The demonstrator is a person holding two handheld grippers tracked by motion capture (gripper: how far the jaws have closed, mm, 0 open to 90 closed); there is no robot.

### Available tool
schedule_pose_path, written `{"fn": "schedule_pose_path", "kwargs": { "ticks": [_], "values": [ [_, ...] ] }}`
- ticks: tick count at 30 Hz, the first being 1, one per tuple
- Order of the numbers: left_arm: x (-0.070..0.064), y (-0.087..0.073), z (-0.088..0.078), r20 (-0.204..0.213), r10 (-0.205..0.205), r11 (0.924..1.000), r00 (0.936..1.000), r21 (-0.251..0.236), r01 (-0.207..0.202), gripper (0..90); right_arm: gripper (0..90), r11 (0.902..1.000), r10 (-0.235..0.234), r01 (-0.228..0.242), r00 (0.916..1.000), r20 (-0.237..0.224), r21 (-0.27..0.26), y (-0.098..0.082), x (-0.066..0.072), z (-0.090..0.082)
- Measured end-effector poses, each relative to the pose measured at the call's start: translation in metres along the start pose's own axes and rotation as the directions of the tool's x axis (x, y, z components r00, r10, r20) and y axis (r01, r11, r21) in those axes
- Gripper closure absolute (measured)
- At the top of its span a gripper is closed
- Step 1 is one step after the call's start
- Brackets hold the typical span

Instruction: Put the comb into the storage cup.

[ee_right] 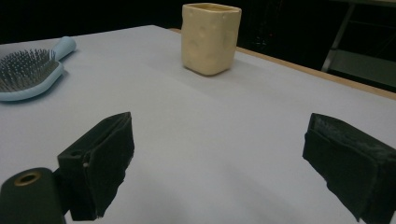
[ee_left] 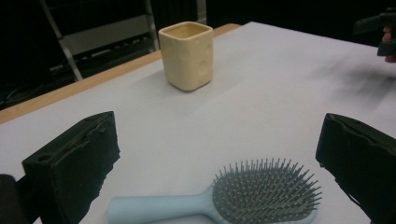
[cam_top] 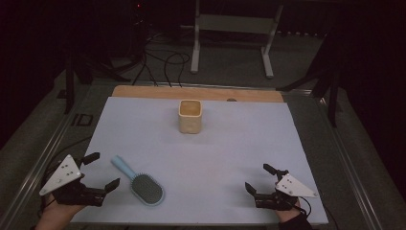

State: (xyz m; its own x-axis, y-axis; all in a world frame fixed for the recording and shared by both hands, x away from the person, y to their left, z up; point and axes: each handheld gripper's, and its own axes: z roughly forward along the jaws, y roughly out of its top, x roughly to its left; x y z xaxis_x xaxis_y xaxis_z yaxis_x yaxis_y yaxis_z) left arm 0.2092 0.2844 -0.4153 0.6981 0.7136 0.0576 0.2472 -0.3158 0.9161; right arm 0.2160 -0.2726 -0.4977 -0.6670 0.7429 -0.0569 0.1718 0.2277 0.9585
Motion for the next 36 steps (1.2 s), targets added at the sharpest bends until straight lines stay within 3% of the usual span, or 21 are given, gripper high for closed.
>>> {"fn": "schedule_pose_path", "kwargs": {
  "ticks": [9, 13, 17, 21, 23, 29, 35, 36],
  "values": [
    [0.021, 0.006, 0.016, -0.006, -0.003, 0.999, 1.0, 0.044, 0.003, 0.0, 8.7, 1.0, -0.003, 0.003, 1.0, -0.004, 0.005, 0.0, 0.0, 0.001],
    [0.03, 0.005, 0.027, -0.007, -0.009, 0.9961, 0.9999, 0.087, 0.01, 1.0, 8.7, 1.0, -0.002, 0.002, 1.0, -0.006, 0.007, 0.0, 0.0, 0.001],
    [0.039, -0.001, 0.042, -0.019, -0.008, 0.9893, 0.9998, 0.145, 0.011, 1.5, 8.7, 1.0, -0.001, 0.001, 0.9999, -0.011, 0.004, 0.0, 0.0, 0.001],
    [0.044, -0.004, 0.048, -0.015, -0.013, 0.9858, 0.9998, 0.167, 0.015, 4.6, 8.7, 1.0, 0.003, -0.003, 0.9999, -0.014, 0.007, 0.0, 0.0, 0.002],
    [0.048, -0.008, 0.055, -0.017, -0.015, 0.9799, 0.9997, 0.198, 0.019, 5.7, 8.7, 1.0, 0.002, -0.002, 0.9999, -0.017, 0.007, 0.0, 0.001, 0.002],
    [0.055, -0.014, 0.064, -0.018, -0.026, 0.974, 0.9995, 0.225, 0.029, 10.3, 8.7, 1.0, 0.008, -0.008, 0.9997, -0.022, 0.005, -0.001, 0.0, 0.002],
    [0.06, -0.02, 0.074, -0.029, -0.009, 0.9639, 0.9995, 0.266, 0.017, 21.3, 8.7, 1.0, 0.003, -0.003, 0.9996, -0.029, 0.007, -0.001, 0.0, 0.003],
    [0.062, -0.022, 0.077, -0.034, 0.004, 0.9595, 0.9994, 0.282, 0.006, 22.8, 8.7, 0.9999, 0.005, -0.005, 0.9995, -0.03, 0.01, -0.001, 0.0, 0.003]
  ]
}}
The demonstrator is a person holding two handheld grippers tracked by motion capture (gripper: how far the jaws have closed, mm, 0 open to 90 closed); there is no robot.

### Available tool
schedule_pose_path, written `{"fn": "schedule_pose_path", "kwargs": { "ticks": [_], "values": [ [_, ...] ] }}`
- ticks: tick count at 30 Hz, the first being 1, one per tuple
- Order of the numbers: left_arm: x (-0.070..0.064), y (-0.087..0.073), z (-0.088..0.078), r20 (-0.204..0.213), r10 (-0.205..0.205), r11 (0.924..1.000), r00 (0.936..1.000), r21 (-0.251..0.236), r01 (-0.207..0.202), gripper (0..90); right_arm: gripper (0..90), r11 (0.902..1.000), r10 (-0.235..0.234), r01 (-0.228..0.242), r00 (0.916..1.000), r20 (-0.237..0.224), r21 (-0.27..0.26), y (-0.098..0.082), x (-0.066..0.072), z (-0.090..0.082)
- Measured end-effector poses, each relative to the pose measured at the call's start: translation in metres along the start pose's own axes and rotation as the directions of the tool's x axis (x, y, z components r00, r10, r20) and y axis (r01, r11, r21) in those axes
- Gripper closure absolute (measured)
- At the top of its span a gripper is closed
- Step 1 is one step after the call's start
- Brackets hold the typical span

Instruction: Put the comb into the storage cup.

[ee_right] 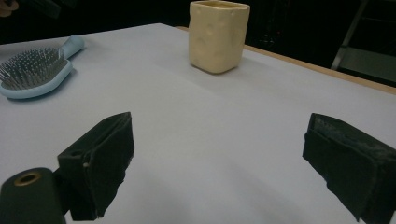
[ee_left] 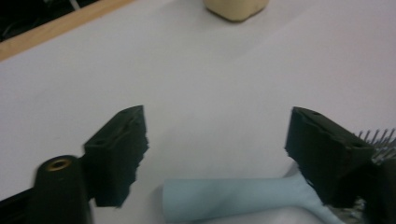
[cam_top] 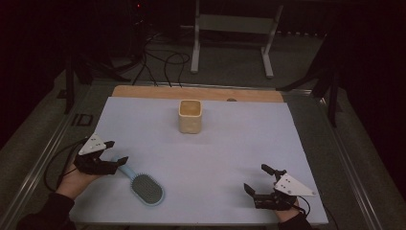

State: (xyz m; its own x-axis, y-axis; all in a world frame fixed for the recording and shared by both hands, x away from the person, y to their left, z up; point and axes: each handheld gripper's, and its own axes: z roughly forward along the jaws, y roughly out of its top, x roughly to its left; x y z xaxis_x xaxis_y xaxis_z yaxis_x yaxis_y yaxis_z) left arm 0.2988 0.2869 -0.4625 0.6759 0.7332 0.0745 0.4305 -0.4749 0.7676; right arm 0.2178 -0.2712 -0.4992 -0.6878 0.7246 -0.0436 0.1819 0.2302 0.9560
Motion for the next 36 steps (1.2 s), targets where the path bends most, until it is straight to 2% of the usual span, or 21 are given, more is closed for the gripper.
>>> {"fn": "schedule_pose_path", "kwargs": {
  "ticks": [2, 4, 6, 7, 9, 11, 13, 14, 19, 22, 28, 30, 31, 36],
  "values": [
    [0.001, 0.0, 0.002, 0.005, 0.0, 1.0, 1.0, 0.004, 0.0, 26.0, 8.7, 1.0, 0.003, -0.003, 1.0, 0.0, 0.002, 0.0, 0.0, 0.0],
    [0.002, -0.001, 0.005, -0.006, 0.004, 0.9998, 1.0, 0.02, -0.003, 36.8, 8.8, 1.0, 0.004, -0.004, 1.0, -0.003, 0.0, 0.0, 0.0, 0.0],
    [0.004, -0.001, 0.008, -0.013, -0.001, 0.9997, 0.9999, 0.024, 0.001, 39.3, 8.7, 1.0, 0.0, 0.0, 1.0, -0.003, -0.003, 0.0, 0.0, 0.0],
    [0.005, -0.001, 0.011, -0.006, 0.0, 0.9991, 1.0, 0.041, 0.001, 46.2, 8.7, 1.0, 0.005, -0.005, 1.0, -0.006, 0.0, 0.0, 0.0, 0.0],
    [0.006, -0.001, 0.013, -0.008, 0.005, 0.9984, 1.0, 0.056, -0.005, 47.4, 8.8, 1.0, 0.003, -0.003, 1.0, -0.005, 0.0, 0.0, 0.0, 0.0],
    [0.006, -0.001, 0.018, -0.008, 0.014, 0.9959, 0.9999, 0.089, -0.014, 56.3, 8.7, 1.0, 0.0, 0.0, 1.0, -0.005, -0.003, 0.0, 0.0, 0.0],
    [0.007, -0.001, 0.02, -0.01, 0.017, 0.9948, 0.9998, 0.101, -0.016, 58.3, 8.8, 1.0, 0.005, -0.005, 0.9999, -0.009, 0.0, 0.0, 0.0, 0.0],
    [0.008, -0.001, 0.023, -0.006, 0.022, 0.9933, 0.9997, 0.114, -0.021, 63.8, 8.8, 1.0, 0.007, -0.007, 0.9999, -0.01, 0.002, 0.0, 0.0, 0.0],
    [0.01, -0.002, 0.027, -0.002, 0.027, 0.9906, 0.9996, 0.134, -0.026, 77.4, 8.8, 1.0, 0.006, -0.006, 0.9999, -0.012, 0.001, 0.0, 0.0, 0.001],
    [0.012, -0.004, 0.031, -0.019, 0.052, 0.984, 0.9985, 0.172, -0.048, 88.0, 8.8, 1.0, 0.004, -0.004, 0.9999, -0.014, -0.002, 0.0, 0.0, 0.0],
    [0.017, -0.006, 0.034, -0.009, 0.052, 0.9781, 0.9986, 0.202, -0.049, 90.0, 8.8, 1.0, 0.007, -0.007, 0.9999, -0.015, 0.001, 0.0, 0.0, 0.001],
    [0.018, -0.006, 0.036, 0.01, 0.049, 0.9772, 0.9987, 0.206, -0.051, 90.0, 8.8, 0.9999, 0.013, -0.013, 0.9998, -0.017, 0.003, 0.0, 0.0, 0.001],
    [0.018, -0.007, 0.038, 0.016, 0.058, 0.9734, 0.9982, 0.221, -0.06, 90.0, 8.8, 0.9999, 0.012, -0.012, 0.9998, -0.016, 0.003, 0.0, 0.0, 0.001],
    [0.017, -0.01, 0.042, 0.044, 0.06, 0.9679, 0.9972, 0.242, -0.069, 90.0, 8.8, 0.9999, 0.011, -0.011, 0.9997, -0.02, 0.003, 0.0, 0.0, 0.001]
  ]
}}
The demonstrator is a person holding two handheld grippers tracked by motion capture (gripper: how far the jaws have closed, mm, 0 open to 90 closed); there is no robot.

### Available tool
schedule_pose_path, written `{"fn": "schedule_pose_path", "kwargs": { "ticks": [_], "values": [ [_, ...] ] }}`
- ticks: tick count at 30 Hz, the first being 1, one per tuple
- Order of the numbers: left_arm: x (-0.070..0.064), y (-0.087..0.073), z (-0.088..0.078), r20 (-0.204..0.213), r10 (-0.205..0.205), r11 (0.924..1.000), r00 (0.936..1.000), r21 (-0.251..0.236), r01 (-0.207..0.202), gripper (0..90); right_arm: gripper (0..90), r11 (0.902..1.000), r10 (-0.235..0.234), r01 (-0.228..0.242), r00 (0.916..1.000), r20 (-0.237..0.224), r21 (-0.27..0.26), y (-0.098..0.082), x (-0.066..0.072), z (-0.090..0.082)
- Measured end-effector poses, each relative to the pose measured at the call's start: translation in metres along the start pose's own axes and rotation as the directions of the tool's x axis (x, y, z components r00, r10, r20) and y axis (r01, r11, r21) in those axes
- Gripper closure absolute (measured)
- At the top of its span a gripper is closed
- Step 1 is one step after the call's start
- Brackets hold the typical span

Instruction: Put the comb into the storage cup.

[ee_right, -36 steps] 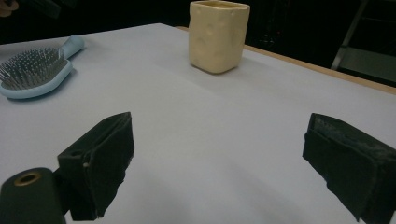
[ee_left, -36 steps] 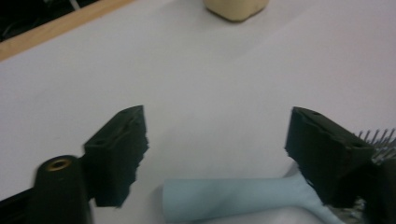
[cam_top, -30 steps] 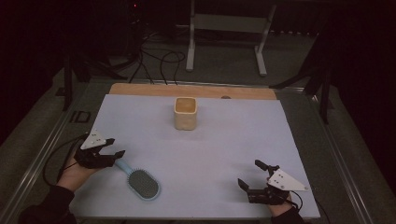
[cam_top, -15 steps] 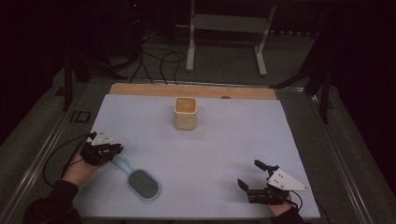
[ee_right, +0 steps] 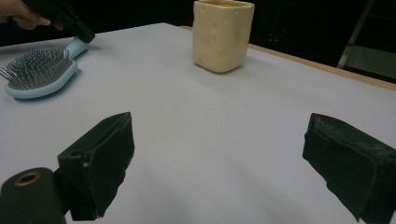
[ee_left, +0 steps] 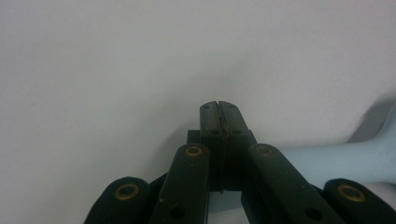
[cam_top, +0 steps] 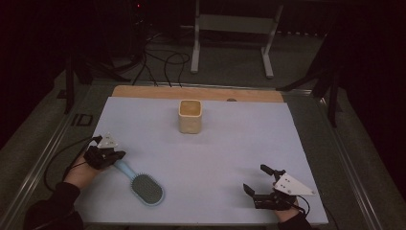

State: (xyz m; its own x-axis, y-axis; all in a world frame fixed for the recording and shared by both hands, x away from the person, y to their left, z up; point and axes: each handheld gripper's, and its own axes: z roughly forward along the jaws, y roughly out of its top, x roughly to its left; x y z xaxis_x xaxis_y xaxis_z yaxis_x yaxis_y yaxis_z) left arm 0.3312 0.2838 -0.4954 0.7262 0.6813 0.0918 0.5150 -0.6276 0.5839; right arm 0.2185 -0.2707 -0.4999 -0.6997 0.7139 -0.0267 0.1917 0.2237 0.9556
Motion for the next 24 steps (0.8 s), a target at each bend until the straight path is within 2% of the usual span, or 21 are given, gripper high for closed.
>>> {"fn": "schedule_pose_path", "kwargs": {
  "ticks": [7, 10, 14, 20, 24],
  "values": [
    [0.002, -0.005, -0.004, 0.022, -0.004, 0.9999, 0.9998, 0.016, 0.004, 90.0, 8.8, 1.0, 0.0, 0.0, 1.0, 0.0, 0.001, 0.0, 0.0, 0.0],
    [0.001, -0.009, -0.007, 0.052, 0.0, 0.9989, 0.9986, 0.048, -0.002, 90.0, 8.8, 1.0, -0.002, 0.002, 1.0, 0.002, 0.002, 0.0, 0.001, 0.0],
    [-0.005, -0.017, -0.014, 0.066, 0.021, 0.9976, 0.9976, 0.064, -0.025, 90.0, 8.8, 1.0, -0.005, 0.005, 1.0, 0.003, 0.002, 0.0, 0.0, -0.001],
    [-0.013, -0.032, -0.027, 0.096, 0.026, 0.9969, 0.995, 0.072, -0.033, 90.0, 8.8, 1.0, -0.002, 0.002, 1.0, 0.002, 0.005, 0.0, 0.001, 0.0],
    [-0.016, -0.041, -0.034, 0.133, 0.028, 0.9951, 0.9907, 0.09, -0.04, 90.0, 8.8, 1.0, -0.004, 0.004, 1.0, 0.004, 0.007, 0.0, 0.001, 0.001]
  ]
}}
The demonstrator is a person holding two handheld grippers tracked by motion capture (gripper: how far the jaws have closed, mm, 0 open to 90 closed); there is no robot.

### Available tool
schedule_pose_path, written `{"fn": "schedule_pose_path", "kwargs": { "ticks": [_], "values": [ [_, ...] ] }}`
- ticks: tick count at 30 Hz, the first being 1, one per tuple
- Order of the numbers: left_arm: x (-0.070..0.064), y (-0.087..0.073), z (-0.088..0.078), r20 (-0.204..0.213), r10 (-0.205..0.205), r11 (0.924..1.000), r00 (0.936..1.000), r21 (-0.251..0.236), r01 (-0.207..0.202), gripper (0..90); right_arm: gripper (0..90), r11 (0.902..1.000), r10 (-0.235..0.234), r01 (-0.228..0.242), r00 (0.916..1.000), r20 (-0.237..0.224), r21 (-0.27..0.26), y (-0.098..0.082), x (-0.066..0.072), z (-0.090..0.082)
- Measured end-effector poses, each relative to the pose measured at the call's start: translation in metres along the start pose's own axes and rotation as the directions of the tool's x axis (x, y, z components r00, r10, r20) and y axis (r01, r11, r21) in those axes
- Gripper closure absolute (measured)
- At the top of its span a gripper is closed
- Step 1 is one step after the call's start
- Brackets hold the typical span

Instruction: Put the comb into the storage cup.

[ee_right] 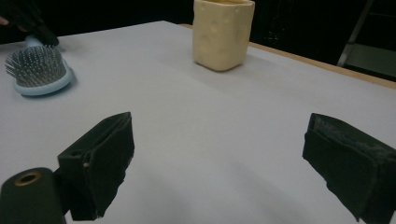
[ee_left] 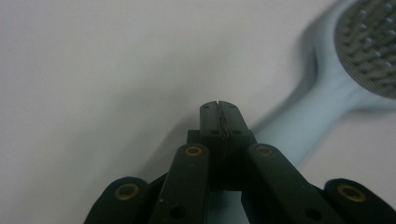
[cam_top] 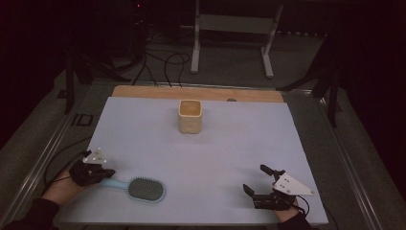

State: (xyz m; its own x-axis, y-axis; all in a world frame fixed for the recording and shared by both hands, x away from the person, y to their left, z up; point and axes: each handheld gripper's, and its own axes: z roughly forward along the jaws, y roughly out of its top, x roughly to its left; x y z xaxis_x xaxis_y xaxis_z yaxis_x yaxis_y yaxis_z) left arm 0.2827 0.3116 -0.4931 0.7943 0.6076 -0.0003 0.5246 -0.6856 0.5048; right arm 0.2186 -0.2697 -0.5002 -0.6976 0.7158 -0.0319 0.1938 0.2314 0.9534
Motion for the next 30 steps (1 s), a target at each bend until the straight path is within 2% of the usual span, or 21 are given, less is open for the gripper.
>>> {"fn": "schedule_pose_path", "kwargs": {
  "ticks": [7, 9, 15, 22, 27, 30],
  "values": [
    [-0.012, -0.013, -0.008, 0.033, 0.011, 0.9999, 0.9994, 0.01, -0.012, 90.0, 8.8, 1.0, 0.0, 0.0, 1.0, 0.0, 0.002, 0.0, 0.0, 0.001],
    [-0.017, -0.015, -0.011, 0.032, 0.022, 0.9997, 0.9992, 0.012, -0.022, 90.0, 8.8, 1.0, -0.001, 0.001, 1.0, 0.002, 0.001, 0.0, 0.0, 0.001],
    [-0.032, -0.02, -0.018, 0.063, 0.046, 0.9984, 0.997, 0.029, -0.048, 90.0, 8.8, 1.0, 0.0, 0.0, 1.0, 0.002, 0.001, 0.0, 0.001, 0.001],
    [-0.043, -0.024, -0.017, 0.099, 0.051, 0.9971, 0.9938, 0.052, -0.056, 90.0, 8.8, 1.0, 0.002, -0.002, 1.0, -0.002, 0.006, 0.0, 0.001, 0.002],
    [-0.046, -0.025, -0.015, 0.141, 0.065, 0.9955, 0.9879, 0.06, -0.074, 90.0, 8.8, 1.0, 0.003, -0.003, 1.0, -0.002, 0.008, 0.0, 0.001, 0.002],
    [-0.048, -0.023, -0.014, 0.133, 0.075, 0.9936, 0.9883, 0.074, -0.086, 89.9, 8.8, 1.0, 0.001, -0.001, 1.0, -0.002, 0.004, 0.0, 0.001, 0.002]
  ]
}}
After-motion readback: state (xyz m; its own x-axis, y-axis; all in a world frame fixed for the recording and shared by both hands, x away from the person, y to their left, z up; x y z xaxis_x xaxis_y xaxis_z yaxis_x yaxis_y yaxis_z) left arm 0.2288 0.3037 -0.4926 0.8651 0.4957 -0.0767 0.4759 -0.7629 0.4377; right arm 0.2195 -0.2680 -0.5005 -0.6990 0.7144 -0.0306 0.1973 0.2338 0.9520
